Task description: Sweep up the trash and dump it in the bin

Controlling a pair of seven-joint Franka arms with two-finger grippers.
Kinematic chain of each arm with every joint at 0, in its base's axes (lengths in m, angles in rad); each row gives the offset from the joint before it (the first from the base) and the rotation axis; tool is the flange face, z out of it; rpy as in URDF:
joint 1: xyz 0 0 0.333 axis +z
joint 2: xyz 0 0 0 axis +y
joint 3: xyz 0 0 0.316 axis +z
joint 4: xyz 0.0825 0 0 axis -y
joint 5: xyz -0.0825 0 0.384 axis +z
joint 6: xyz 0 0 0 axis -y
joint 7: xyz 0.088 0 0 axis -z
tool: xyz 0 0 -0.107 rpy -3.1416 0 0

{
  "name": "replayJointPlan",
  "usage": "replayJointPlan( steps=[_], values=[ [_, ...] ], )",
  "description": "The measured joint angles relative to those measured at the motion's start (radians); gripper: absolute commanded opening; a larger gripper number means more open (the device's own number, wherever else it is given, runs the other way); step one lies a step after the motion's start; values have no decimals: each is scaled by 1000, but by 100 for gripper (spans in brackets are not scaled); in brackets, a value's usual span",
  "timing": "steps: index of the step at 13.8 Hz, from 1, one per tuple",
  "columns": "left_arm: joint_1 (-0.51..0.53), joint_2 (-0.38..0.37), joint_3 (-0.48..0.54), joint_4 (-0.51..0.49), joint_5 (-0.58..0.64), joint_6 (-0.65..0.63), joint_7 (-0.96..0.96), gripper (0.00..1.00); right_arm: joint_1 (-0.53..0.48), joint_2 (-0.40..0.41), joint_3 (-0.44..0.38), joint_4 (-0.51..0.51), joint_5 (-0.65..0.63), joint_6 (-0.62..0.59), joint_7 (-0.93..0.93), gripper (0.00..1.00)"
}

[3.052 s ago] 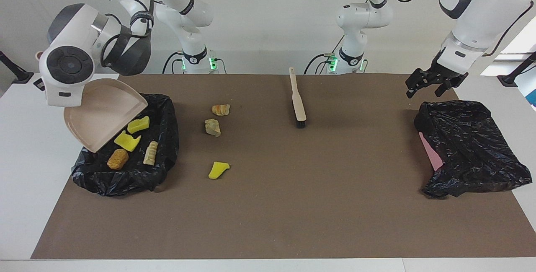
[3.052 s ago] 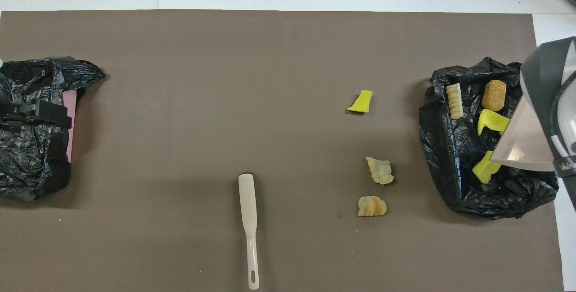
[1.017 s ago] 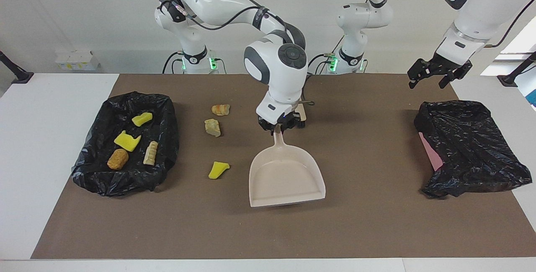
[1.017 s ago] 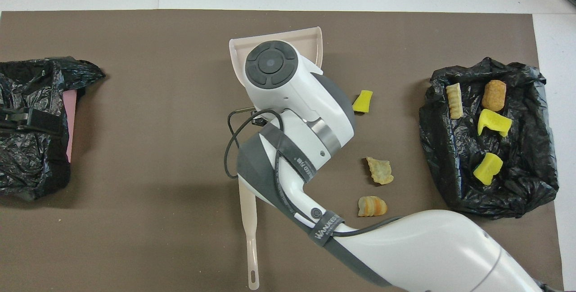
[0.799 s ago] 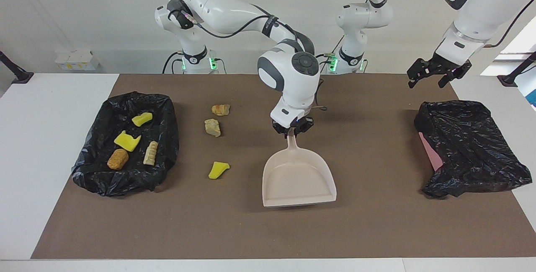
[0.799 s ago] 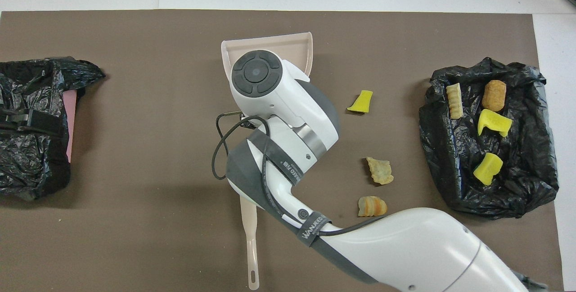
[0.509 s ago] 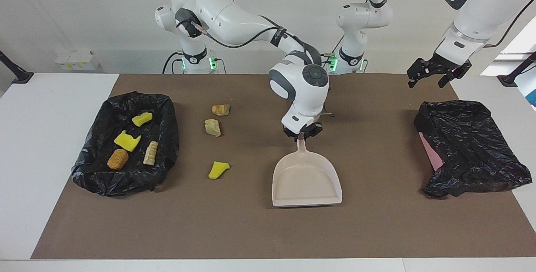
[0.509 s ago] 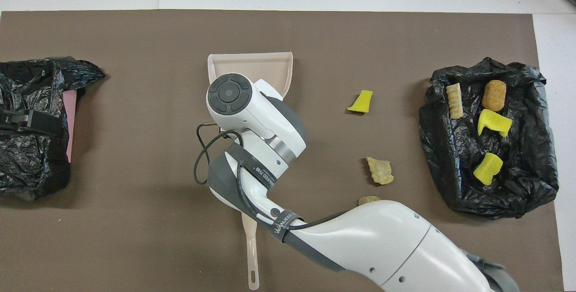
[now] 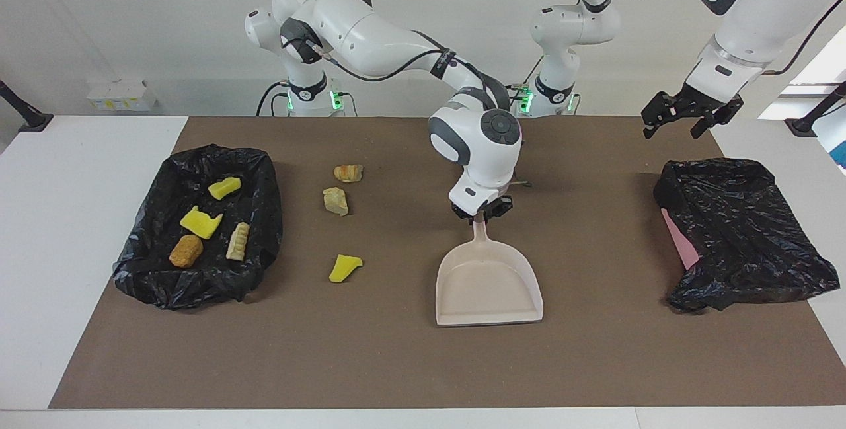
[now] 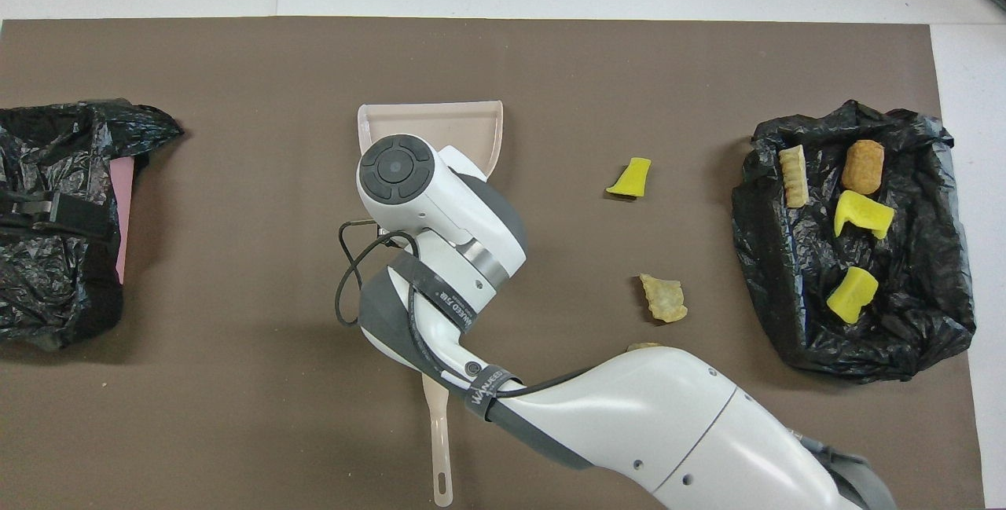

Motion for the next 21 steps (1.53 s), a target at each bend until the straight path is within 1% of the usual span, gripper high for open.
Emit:
replayJointPlan(
  steps=[4, 6, 8, 9, 10, 11, 13, 14, 15, 18, 21],
  values=[
    [-2, 0, -5, 0, 0, 0, 2, 100, -17, -19, -1, 25, 10, -5, 0, 72],
    [-3, 2, -11, 0, -2, 3, 4, 100, -26, -66, 0, 18, 51, -16, 0, 75],
    [-7, 13, -21, -2, -10, 21, 5, 100, -27, -146, 2, -32, 94, -40, 0, 74],
    [-20, 25, -23, -3, -12, 38, 5, 100, -26, -207, 3, -95, 145, -51, 0, 75],
    [-38, 40, -26, -4, -13, 57, 5, 100, -26, -273, 4, -171, 190, -52, 0, 78],
    [-63, 59, -28, -5, -14, 77, 5, 100, -22, -346, 6, -261, 220, -53, 0, 78],
    [-116, 104, -31, -6, -15, 126, 5, 100, 5, -466, 8, -423, 251, -49, 5, 79],
    [-138, 127, -32, -7, -15, 152, 4, 100, 25, -513, 9, -495, 264, -32, 14, 78],
    [-156, 151, -32, -7, -15, 179, 4, 100, 40, -554, 9, -570, 274, 10, 25, 78],
    [-224, 229, -33, -8, -17, 272, 0, 100, 71, -633, 9, -766, 300, 122, 27, 78],
    [-317, 311, -34, -8, -17, 382, -92, 100, 98, -646, 9, -880, 301, 244, 33, 78]
  ],
)
